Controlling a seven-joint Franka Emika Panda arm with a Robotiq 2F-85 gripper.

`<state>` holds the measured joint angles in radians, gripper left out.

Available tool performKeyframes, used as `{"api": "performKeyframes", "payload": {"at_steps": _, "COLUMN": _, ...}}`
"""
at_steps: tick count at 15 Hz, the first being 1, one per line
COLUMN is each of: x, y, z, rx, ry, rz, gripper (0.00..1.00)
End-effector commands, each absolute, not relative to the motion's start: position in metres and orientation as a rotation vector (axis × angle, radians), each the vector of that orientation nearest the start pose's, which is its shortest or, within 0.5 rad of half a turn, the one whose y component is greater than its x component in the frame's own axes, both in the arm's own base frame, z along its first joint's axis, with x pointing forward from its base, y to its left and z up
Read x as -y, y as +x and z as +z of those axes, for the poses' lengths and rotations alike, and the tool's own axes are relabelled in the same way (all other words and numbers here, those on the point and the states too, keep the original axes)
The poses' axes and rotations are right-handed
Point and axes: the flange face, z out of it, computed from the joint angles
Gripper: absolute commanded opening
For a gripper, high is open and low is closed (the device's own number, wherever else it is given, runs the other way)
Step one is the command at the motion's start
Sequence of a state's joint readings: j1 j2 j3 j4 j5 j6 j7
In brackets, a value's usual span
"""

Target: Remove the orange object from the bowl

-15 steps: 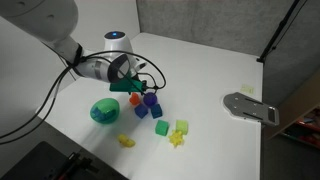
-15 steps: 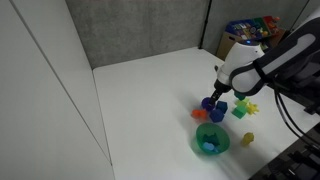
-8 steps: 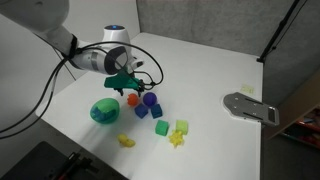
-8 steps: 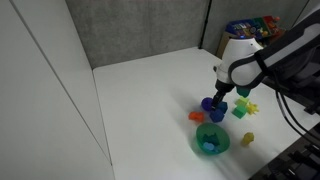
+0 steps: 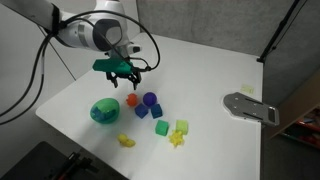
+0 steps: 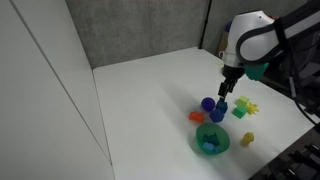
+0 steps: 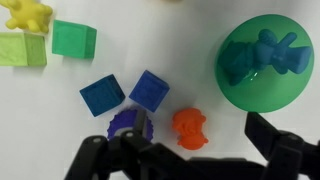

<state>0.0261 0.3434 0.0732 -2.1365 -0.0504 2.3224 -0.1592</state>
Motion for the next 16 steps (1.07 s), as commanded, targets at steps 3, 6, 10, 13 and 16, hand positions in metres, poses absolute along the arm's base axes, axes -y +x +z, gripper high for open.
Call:
{"api": "performKeyframes", "payload": {"at_steps": 3, "x": -0.041, "y": 0.534, "z": 0.300, "rx": 0.305, "ry": -3.127, "rz": 0.236, "gripper": 1.00}}
{"api": "performKeyframes", "payload": {"at_steps": 6, "x": -0.034, "y": 0.524, "z": 0.338, "rx": 0.260, "ry": -3.148, "rz": 0.201, "gripper": 1.00}}
{"api": "performKeyframes", "payload": {"at_steps": 10, "x": -0.025, "y": 0.500, "z": 0.385, "rx": 0.215, "ry": -3.163, "rz": 0.141, "gripper": 1.00}}
{"api": "performKeyframes", "payload": {"at_steps": 13, "x": -0.017, "y": 0.478, "z": 0.419, "rx": 0.190, "ry": -3.161, "rz": 0.085, "gripper": 1.00}}
{"api": "performKeyframes", "payload": {"at_steps": 16, "x": -0.010, "y": 0.456, "z": 0.450, "rx": 0.174, "ry": -3.155, "rz": 0.029, "gripper": 1.00}}
